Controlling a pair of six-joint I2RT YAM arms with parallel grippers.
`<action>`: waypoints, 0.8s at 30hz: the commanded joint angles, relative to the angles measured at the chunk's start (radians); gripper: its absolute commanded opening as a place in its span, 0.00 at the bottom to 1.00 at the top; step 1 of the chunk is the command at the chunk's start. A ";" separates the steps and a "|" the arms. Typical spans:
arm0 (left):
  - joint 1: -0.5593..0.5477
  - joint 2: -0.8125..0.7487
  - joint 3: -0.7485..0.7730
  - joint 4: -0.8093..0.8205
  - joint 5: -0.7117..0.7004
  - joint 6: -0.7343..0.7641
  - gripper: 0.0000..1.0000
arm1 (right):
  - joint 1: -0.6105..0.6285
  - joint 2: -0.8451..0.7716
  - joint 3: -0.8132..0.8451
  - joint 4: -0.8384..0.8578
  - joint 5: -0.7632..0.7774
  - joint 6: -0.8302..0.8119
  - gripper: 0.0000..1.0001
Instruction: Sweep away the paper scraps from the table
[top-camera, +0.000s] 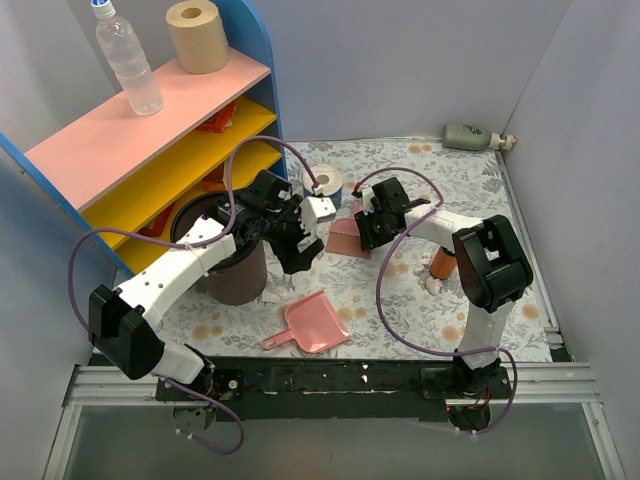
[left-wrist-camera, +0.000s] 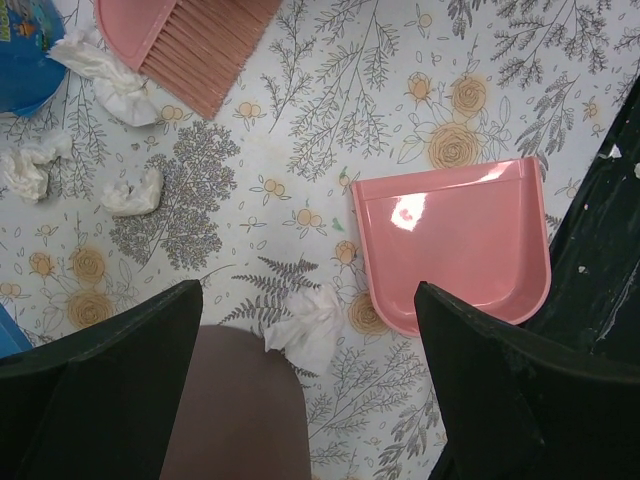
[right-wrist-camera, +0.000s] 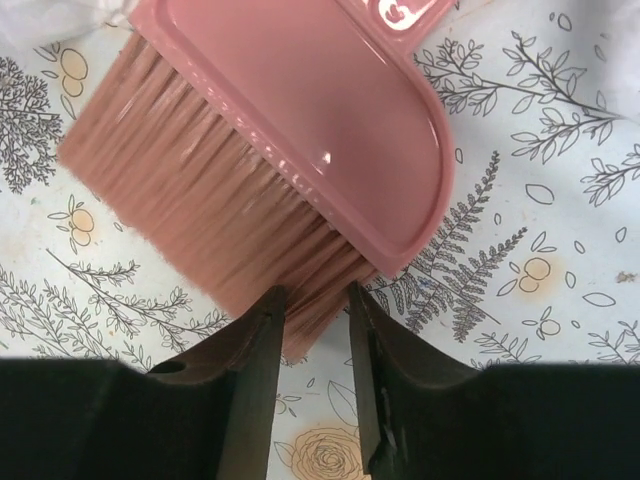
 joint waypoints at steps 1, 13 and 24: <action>-0.001 0.002 0.035 0.025 -0.008 0.000 0.89 | 0.005 -0.008 -0.049 0.034 0.006 0.017 0.33; -0.001 0.032 0.029 0.117 0.061 -0.125 0.88 | -0.050 -0.232 -0.057 -0.010 -0.120 0.060 0.01; 0.001 0.126 0.053 0.233 0.121 -0.322 0.89 | -0.059 -0.447 -0.201 0.042 -0.226 0.017 0.37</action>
